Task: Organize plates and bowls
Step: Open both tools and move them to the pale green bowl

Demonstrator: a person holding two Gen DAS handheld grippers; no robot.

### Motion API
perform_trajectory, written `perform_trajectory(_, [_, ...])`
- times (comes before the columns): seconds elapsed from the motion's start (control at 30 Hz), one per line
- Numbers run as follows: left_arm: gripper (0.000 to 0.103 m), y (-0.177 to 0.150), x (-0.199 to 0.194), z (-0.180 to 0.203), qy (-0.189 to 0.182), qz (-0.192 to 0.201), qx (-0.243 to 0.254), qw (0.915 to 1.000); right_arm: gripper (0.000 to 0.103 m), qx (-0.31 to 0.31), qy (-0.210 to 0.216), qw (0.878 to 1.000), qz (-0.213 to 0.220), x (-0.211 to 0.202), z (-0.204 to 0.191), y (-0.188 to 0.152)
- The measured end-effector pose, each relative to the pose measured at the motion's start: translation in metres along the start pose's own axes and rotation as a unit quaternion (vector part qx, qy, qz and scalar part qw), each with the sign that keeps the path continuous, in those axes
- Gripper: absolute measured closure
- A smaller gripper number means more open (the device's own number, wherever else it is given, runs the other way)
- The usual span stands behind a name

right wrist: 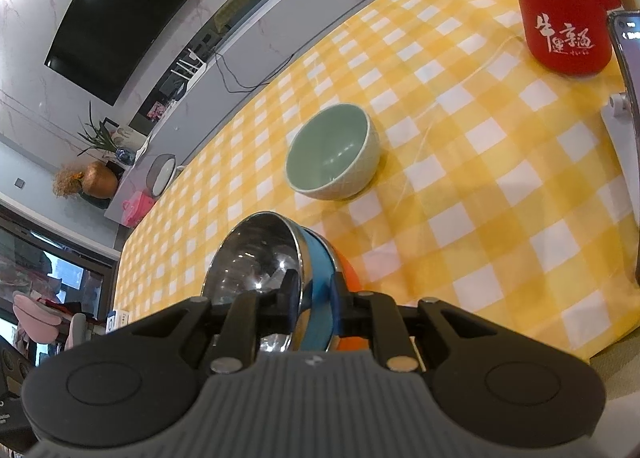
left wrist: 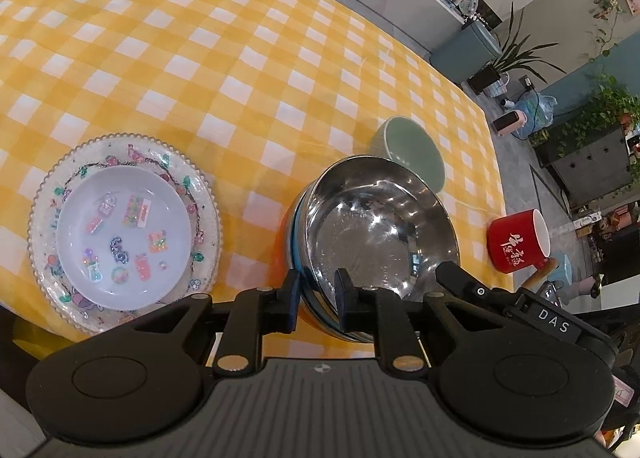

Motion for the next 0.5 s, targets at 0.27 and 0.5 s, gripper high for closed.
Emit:
perform_trajectory(0.27, [0.084,-0.001,-0.005,0.002,-0.004,0.001,0.013,0.9999,0.085,0.003,0.004,1.000,0.001,-0.002,0.002,0.000])
perform_trajectory(0.5, [0.065,0.003,-0.026,0.017,-0.008,0.053,0.065,0.9964,0.062,-0.016,0.012,0.999,0.049,-0.015,-0.003,0.002])
Point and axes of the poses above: each gripper's, at about its wrist camera, not at the fingertips, and x roughly the way its jaws point, z to its right, y to its top, the point moved 1 cm from there along x, roughly the way its jaws point, and after that the axes turned 11 degrees about -x, right-handed, at the moved point
